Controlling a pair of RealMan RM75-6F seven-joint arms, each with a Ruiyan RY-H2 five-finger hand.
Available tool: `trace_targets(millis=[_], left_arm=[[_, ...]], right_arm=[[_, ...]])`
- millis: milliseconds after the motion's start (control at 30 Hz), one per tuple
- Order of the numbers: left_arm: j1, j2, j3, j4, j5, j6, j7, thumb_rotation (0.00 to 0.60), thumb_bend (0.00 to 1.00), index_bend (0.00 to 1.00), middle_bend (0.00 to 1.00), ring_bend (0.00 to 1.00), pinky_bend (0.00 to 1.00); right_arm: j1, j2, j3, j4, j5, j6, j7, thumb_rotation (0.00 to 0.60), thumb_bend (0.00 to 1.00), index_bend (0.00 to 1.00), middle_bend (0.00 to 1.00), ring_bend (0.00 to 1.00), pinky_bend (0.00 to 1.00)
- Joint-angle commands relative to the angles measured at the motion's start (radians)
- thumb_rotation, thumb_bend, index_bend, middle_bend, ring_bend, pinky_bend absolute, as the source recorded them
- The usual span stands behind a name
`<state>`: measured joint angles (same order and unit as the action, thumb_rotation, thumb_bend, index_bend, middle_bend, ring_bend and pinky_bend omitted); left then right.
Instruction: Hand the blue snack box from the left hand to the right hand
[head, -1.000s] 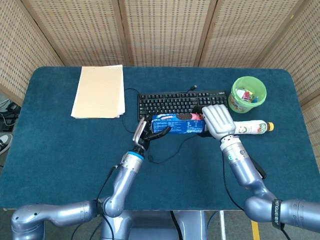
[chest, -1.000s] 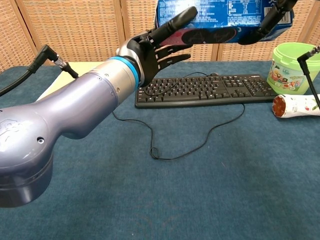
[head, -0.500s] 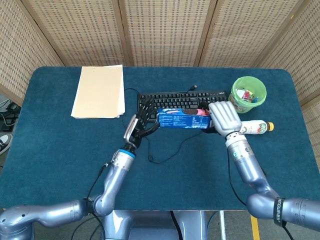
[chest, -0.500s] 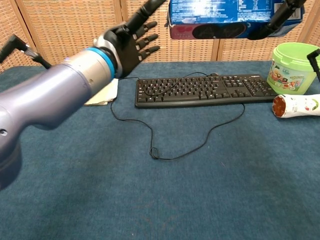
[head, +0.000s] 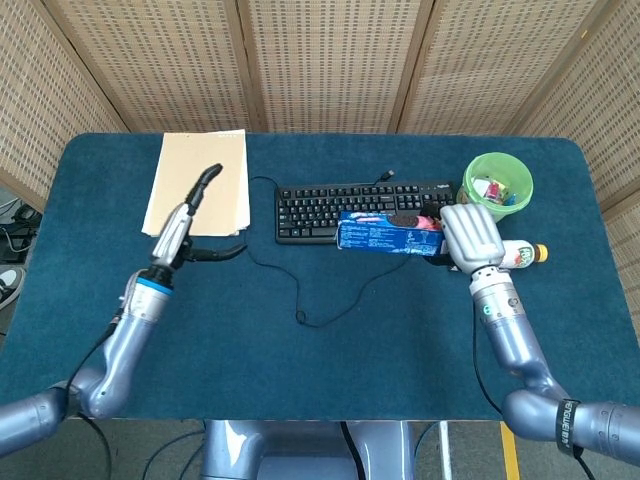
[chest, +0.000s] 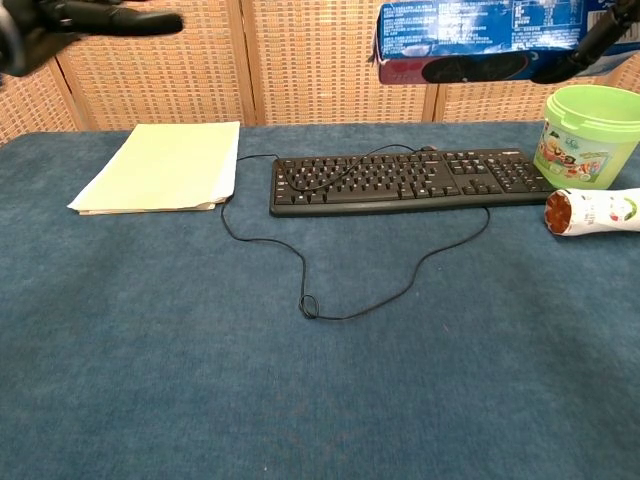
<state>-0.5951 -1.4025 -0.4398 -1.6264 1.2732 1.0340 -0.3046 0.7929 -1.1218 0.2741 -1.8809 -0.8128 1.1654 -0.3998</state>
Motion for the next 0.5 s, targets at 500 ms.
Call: trace_targets(millis=[500], left_arm=[[0.309,0.278,0.294,-0.08,0.063,0.269,0.47,0.6,0.0,0.0,0.0,0.0,0.0]], right_arm=[[-0.03,-0.008,-0.016,-0.067,-0.048,0.087,-0.091,0.6,0.62,0.72,0.64,0.63,0.57]])
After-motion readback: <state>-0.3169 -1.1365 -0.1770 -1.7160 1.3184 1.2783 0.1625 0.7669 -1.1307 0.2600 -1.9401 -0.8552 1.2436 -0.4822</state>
